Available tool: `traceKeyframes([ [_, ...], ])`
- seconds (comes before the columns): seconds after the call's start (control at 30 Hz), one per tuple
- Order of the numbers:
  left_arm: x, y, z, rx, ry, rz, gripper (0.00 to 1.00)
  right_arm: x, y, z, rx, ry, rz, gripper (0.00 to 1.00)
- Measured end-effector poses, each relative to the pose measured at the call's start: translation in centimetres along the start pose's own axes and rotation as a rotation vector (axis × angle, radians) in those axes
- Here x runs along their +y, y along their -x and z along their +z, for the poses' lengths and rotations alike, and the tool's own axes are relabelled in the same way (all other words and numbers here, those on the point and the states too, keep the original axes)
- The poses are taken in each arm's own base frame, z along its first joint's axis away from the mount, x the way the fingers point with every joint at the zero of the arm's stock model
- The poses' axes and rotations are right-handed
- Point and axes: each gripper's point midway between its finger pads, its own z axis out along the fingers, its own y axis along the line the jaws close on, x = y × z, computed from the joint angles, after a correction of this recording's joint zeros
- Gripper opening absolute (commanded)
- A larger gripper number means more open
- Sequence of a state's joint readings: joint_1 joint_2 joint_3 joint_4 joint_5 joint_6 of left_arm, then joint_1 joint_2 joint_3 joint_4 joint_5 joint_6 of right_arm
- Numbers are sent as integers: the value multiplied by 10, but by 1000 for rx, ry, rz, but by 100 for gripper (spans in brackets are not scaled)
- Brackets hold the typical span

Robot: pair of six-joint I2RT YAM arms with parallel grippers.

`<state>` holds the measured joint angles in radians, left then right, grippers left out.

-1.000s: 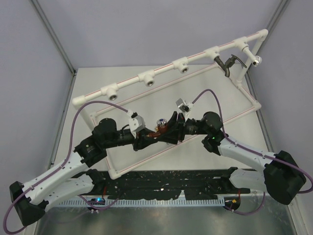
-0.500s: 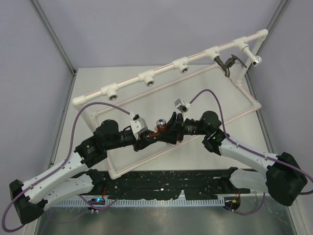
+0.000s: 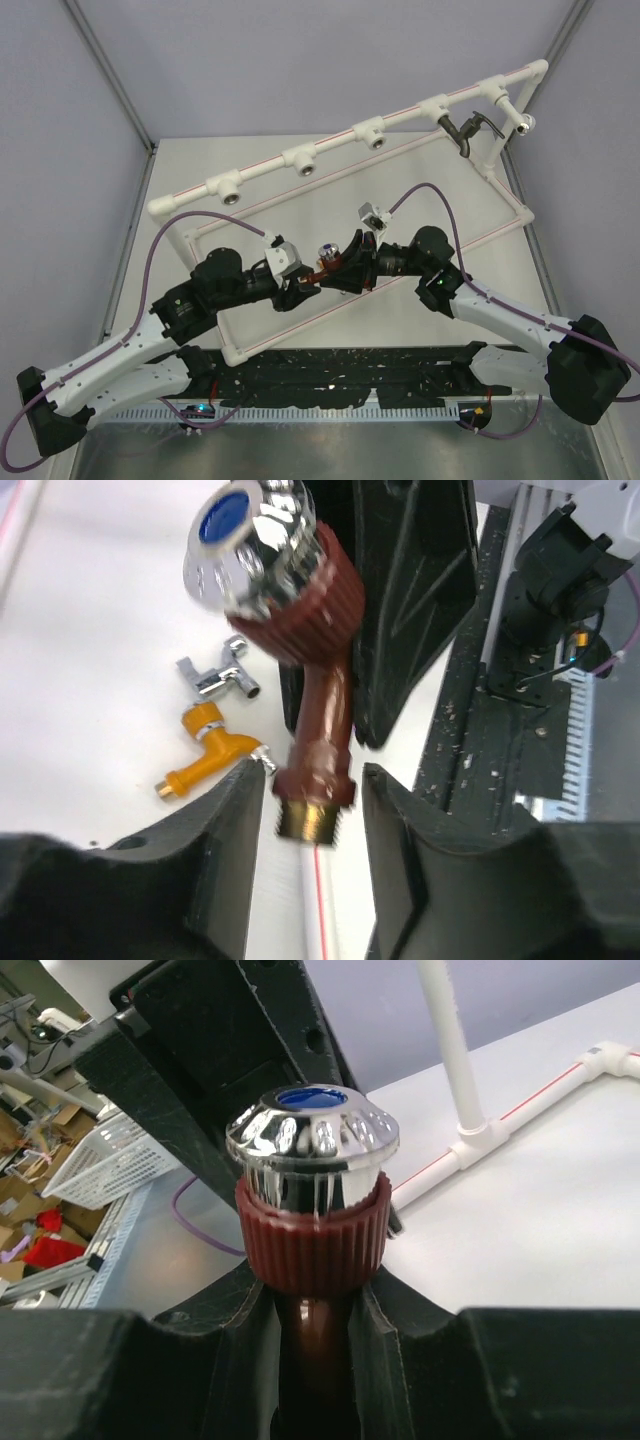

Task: Install the water faucets

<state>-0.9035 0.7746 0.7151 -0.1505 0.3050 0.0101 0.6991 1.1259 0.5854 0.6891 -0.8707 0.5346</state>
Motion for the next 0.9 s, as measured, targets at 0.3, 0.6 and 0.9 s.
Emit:
traceKeyframes([
  [0.3, 31, 33, -47, -36, 240, 28, 80, -40, 23, -44, -40, -262, -188, 5],
  [0.6, 78, 58, -128, -64, 638, 6, 80, -70, 44, -83, -44, -552, -447, 5],
  [0.9, 103, 28, -219, -114, 992, -62, 83, -70, 101, -127, -152, -806, -831, 5],
])
